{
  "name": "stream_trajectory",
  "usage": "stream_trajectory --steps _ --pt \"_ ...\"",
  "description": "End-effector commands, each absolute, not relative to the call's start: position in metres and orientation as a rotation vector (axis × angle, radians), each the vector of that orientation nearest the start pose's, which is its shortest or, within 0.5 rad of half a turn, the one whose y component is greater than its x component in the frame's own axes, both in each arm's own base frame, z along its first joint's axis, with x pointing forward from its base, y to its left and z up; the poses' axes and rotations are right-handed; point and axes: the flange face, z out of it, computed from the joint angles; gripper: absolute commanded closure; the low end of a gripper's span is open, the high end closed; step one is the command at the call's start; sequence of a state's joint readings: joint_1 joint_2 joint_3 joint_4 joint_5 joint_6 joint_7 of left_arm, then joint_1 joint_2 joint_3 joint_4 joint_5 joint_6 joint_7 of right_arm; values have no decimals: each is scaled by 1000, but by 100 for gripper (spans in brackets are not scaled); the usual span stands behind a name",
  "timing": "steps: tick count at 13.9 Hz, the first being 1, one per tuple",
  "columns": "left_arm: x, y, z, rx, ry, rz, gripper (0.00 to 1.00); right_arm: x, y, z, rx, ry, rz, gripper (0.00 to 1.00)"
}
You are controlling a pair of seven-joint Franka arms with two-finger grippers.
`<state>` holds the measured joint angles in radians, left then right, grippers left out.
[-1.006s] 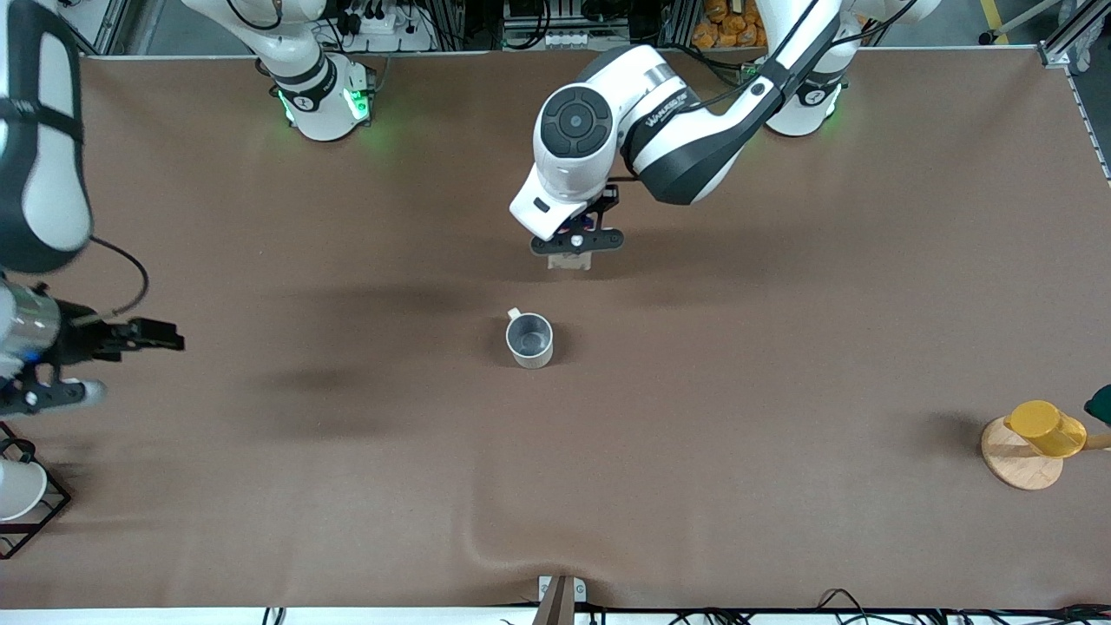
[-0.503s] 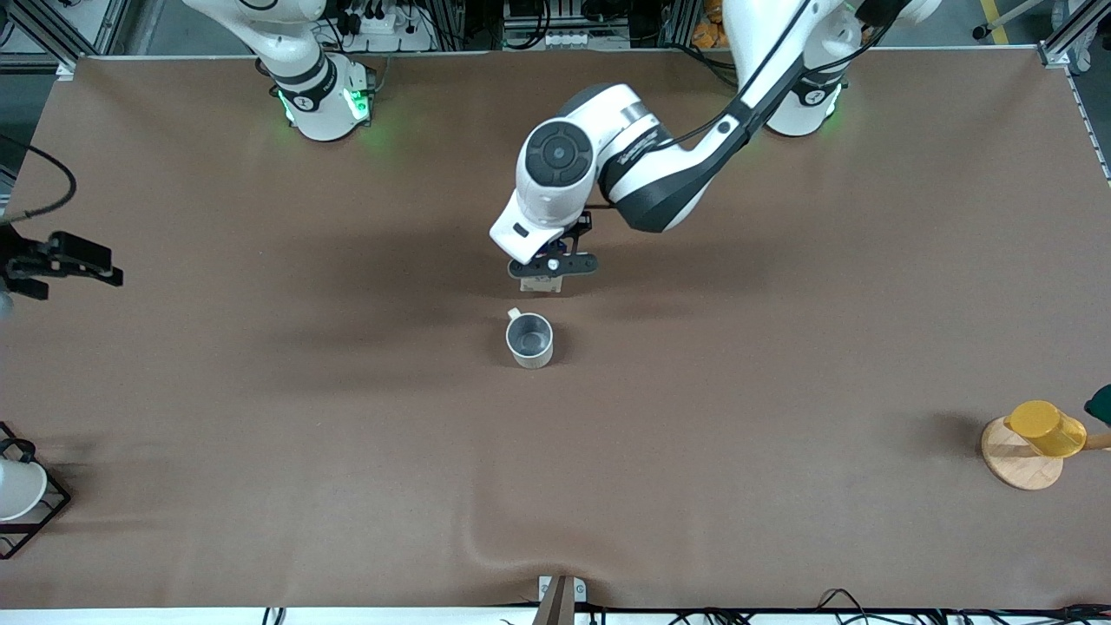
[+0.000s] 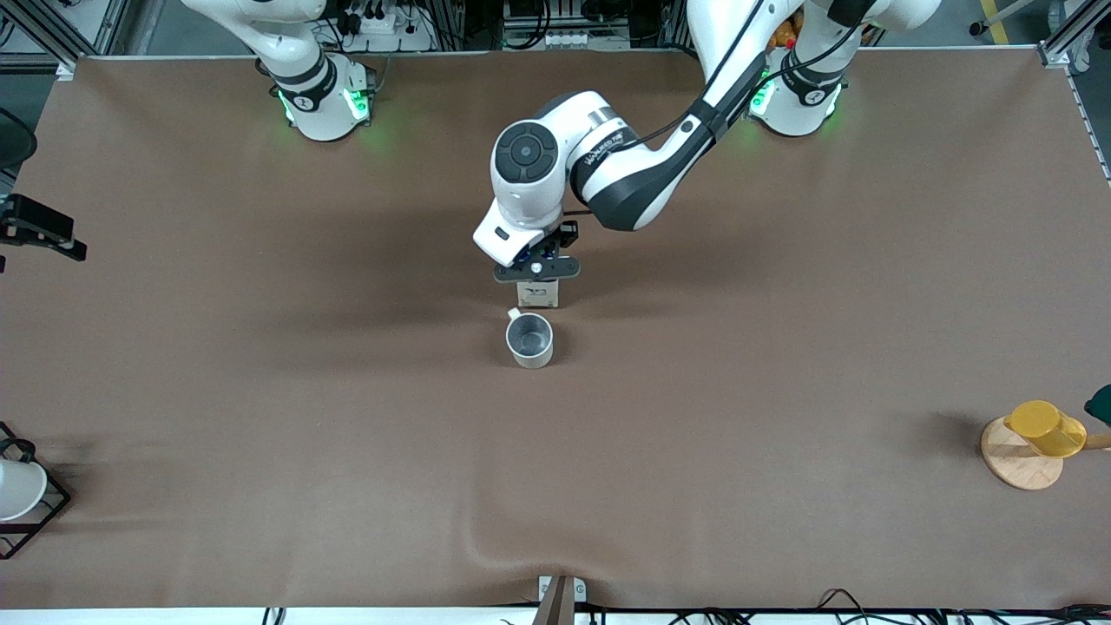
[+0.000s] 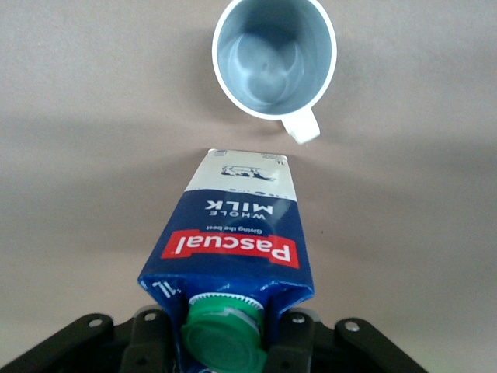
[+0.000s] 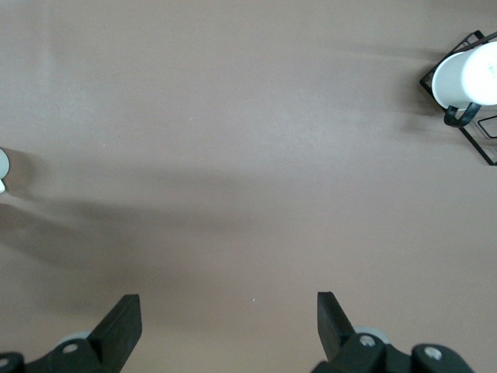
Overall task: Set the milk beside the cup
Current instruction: 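Move the carton with the left gripper above the mug while the right gripper withdraws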
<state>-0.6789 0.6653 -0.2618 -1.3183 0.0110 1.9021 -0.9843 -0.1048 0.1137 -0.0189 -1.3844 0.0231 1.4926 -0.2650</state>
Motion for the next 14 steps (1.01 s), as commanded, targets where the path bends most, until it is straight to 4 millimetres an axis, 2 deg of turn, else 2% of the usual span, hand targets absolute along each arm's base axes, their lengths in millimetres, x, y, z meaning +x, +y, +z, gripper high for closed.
stream_trajectory --steps 1,7,8,9,10,13,14 --pt "467 -562 342 -3171 -175 271 59 562 -68 650 -3111 -231 5 0" --pt "477 -562 337 -3203 -194 223 47 554 -66 662 -3114 -219 -16 0" --pt "480 -560 335 -3205 -194 217 36 553 -67 663 -3114 -215 -18 0" --pt "481 -559 333 -3204 -177 213 14 551 -69 665 -3114 -210 -16 0" --pt "481 -559 334 -3211 -130 205 0 547 -70 667 -3112 -203 0 0" --pt "482 -558 347 -3219 -105 192 0 532 -75 670 -3088 -166 96 0" --pt "482 -555 366 -3228 -106 173 0 531 -70 672 -3089 -146 102 0"
